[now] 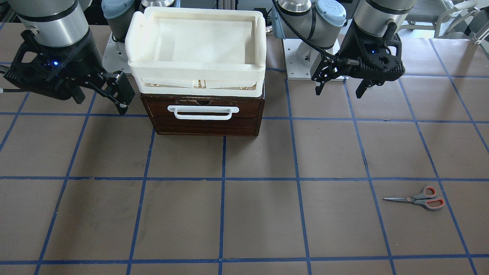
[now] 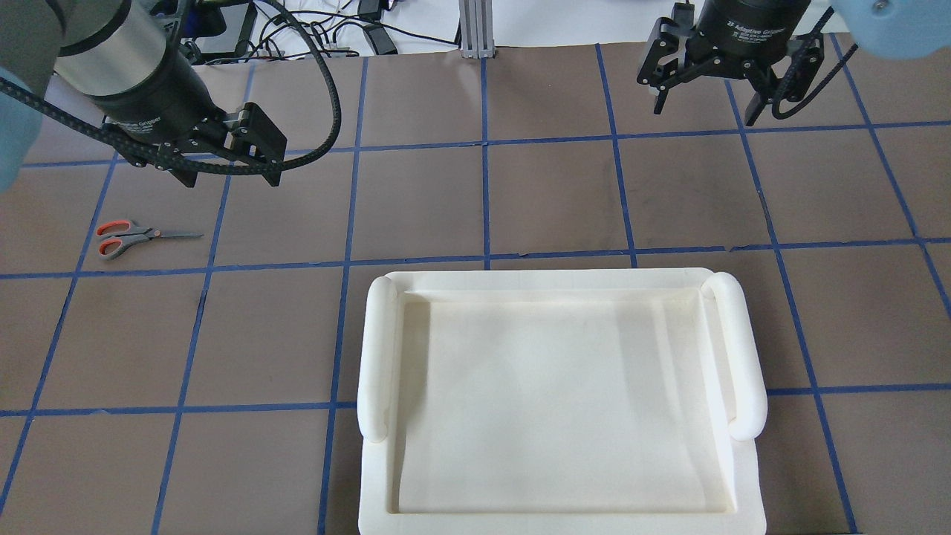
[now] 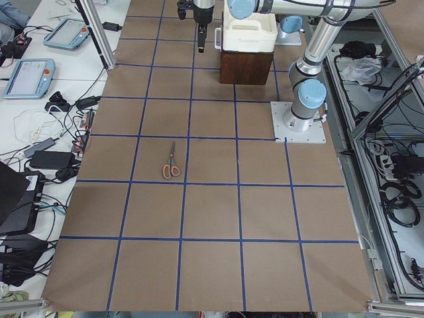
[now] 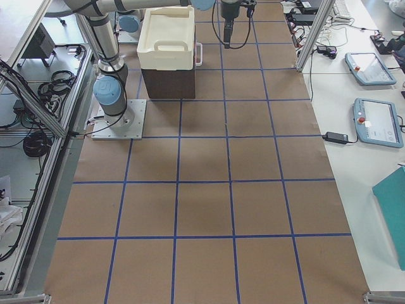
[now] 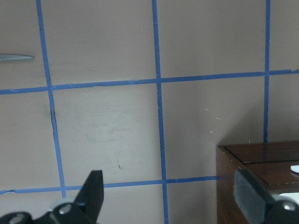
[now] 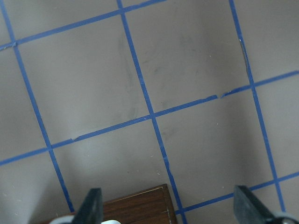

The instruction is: Place scissors in drawer with both arms

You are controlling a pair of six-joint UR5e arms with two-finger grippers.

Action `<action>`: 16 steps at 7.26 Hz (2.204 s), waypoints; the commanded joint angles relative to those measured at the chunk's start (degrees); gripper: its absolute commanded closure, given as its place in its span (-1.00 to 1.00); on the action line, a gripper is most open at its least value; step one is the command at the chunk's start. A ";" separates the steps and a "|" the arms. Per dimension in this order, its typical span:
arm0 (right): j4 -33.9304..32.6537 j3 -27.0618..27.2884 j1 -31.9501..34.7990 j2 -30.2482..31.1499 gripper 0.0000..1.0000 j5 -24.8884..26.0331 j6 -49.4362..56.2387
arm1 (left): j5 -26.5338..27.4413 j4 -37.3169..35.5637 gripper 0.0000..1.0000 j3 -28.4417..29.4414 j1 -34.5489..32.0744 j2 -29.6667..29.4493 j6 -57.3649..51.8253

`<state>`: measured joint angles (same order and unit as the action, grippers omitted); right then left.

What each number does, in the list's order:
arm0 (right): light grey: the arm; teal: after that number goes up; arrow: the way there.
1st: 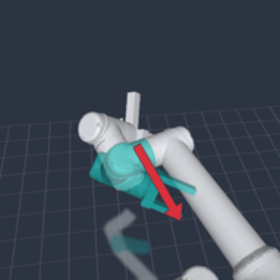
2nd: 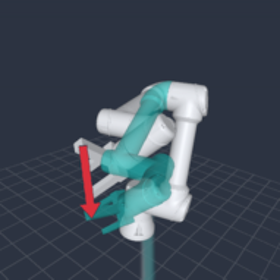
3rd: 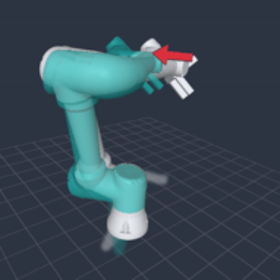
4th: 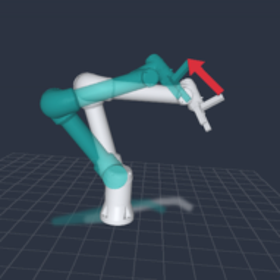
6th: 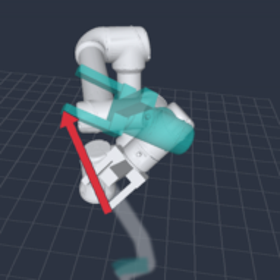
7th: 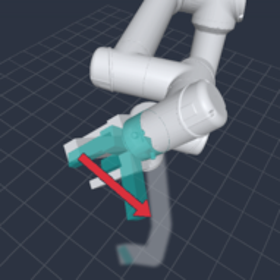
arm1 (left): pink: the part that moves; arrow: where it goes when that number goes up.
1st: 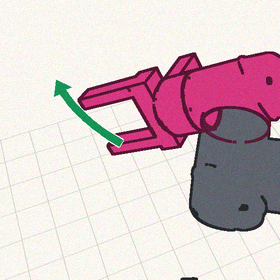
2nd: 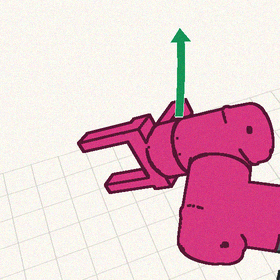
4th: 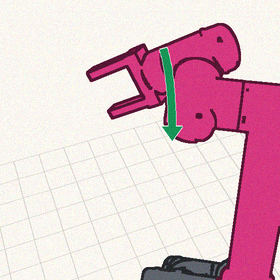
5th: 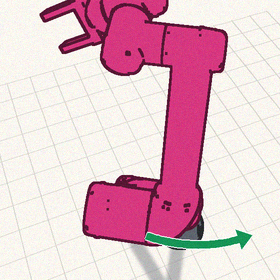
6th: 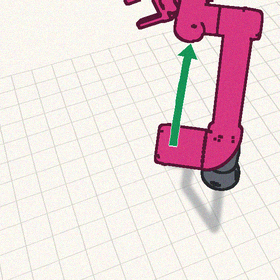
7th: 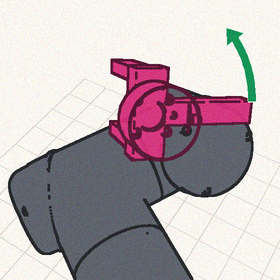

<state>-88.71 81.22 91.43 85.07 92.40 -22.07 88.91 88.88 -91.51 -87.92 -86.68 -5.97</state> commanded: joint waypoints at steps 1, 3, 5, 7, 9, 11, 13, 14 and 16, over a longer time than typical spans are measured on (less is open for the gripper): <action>0.20 0.69 0.41 -0.26 -1.00 -0.29 -18.55 | -0.14 -0.72 -1.00 -1.64 2.90 0.19 -8.23; -0.32 0.78 3.82 -3.40 -1.00 -0.21 -31.31 | -0.41 -0.82 -1.00 -2.44 10.10 -1.20 -22.25; -0.33 0.78 8.83 -6.39 -1.00 -0.38 -47.90 | 0.55 -7.19 -1.00 -2.62 15.66 -6.02 -36.32; -0.24 0.78 11.39 -7.81 -1.00 -1.08 -56.10 | 2.67 -11.35 -1.00 -2.70 19.25 -11.82 -44.37; -0.41 0.78 15.16 -12.19 -1.00 -0.91 -64.47 | 2.84 -19.85 -1.00 -2.27 20.16 -18.24 -49.38; -0.33 0.78 16.14 -14.14 -1.00 -1.96 -69.59 | 2.93 -21.98 -1.00 -1.65 20.85 -22.11 -56.90; 0.46 0.78 16.23 -14.58 -1.00 -5.81 -72.75 | 2.32 -26.09 -1.00 -1.74 25.14 -25.98 -74.89; 0.81 0.78 16.23 -15.45 -1.00 -6.09 -73.03 | 0.40 -30.22 -1.00 -1.65 25.60 -27.65 -86.20; 0.90 1.22 16.41 -18.00 -1.00 -6.27 -76.62 | -0.32 -33.92 -1.00 -0.87 27.52 -31.69 -104.35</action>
<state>-87.86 82.18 107.74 68.59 86.34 -96.77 89.12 58.09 -92.94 -61.85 -115.77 -99.21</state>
